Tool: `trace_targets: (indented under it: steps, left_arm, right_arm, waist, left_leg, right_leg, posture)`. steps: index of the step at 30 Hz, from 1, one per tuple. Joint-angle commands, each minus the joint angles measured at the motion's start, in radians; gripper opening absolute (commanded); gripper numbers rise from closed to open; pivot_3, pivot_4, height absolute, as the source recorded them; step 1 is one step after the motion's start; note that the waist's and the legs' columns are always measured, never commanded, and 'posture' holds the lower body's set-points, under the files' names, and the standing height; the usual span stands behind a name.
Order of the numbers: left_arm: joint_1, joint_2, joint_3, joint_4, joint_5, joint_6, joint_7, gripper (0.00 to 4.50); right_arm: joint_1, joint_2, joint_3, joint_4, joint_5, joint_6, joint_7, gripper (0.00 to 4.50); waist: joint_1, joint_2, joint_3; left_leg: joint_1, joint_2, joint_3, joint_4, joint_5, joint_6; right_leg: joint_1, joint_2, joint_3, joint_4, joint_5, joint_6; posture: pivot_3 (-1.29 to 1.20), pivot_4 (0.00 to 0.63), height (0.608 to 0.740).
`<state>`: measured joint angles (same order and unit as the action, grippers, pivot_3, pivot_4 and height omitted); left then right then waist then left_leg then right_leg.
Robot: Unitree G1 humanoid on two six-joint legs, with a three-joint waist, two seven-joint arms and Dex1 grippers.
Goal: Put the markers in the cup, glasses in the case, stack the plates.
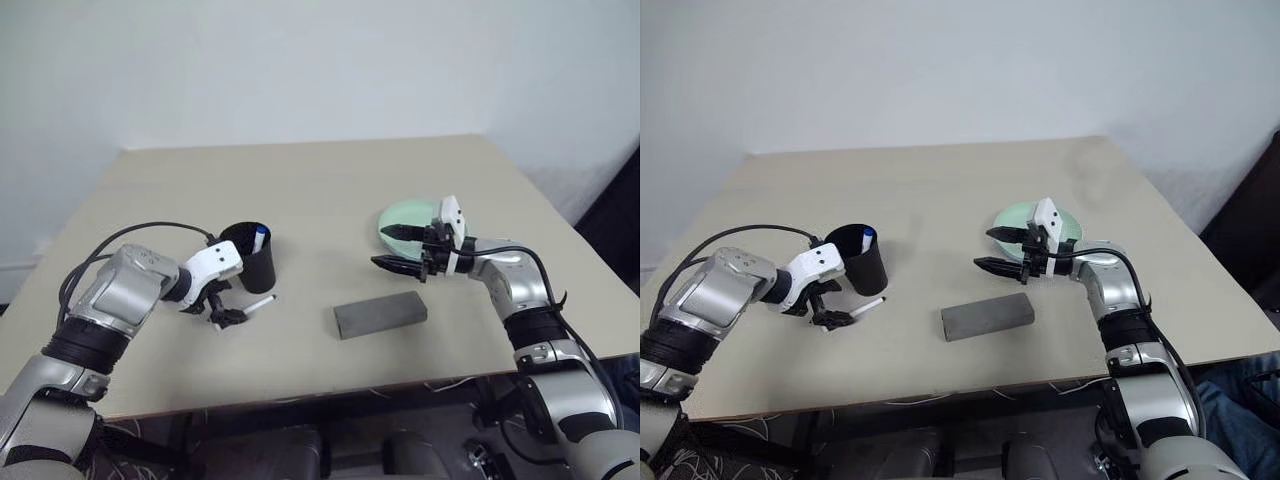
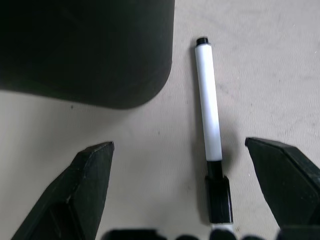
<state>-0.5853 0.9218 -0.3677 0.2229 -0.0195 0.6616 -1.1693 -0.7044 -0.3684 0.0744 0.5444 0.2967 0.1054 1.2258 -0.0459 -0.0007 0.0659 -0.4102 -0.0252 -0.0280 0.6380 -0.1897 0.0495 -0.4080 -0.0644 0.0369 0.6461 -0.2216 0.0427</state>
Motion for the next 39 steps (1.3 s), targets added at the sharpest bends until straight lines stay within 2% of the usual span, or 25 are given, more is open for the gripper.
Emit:
trace_targets:
  steps: [1,14,39]
  left_arm:
    - [-0.024,-0.019,-0.026,0.037,0.028,-0.016,-0.032,4.48]
    - [-0.015,-0.037,-0.035,0.063,0.058,-0.008,-0.097,4.48]
    - [-0.047,-0.035,0.020,0.038,0.063,-0.042,-0.054,4.48]
  right_arm:
    - [-0.021,-0.005,-0.011,-0.042,0.008,0.001,0.004,3.88]
    - [-0.008,-0.003,-0.012,-0.056,0.006,0.002,-0.005,3.88]
    - [-0.005,0.008,-0.010,-0.070,0.009,0.011,-0.013,3.88]
  waist:
    - [0.000,0.000,0.000]
    - [0.000,0.002,-0.001]
    - [0.000,0.002,-0.001]
  left_leg:
    - [0.000,0.000,0.000,0.000,0.000,0.000]
    - [0.000,0.000,-0.001,0.003,0.000,0.001]
    - [0.000,0.000,0.000,0.005,0.000,0.000]
  right_leg:
    - [0.000,0.000,0.000,0.000,0.000,0.000]
    - [0.000,0.000,0.000,0.002,0.001,0.000]
    - [-0.002,-0.002,0.000,0.009,0.000,-0.001]
  posture:
    - [0.00,0.000,0.738]
    - [0.00,0.000,0.738]
    - [0.00,0.000,0.738]
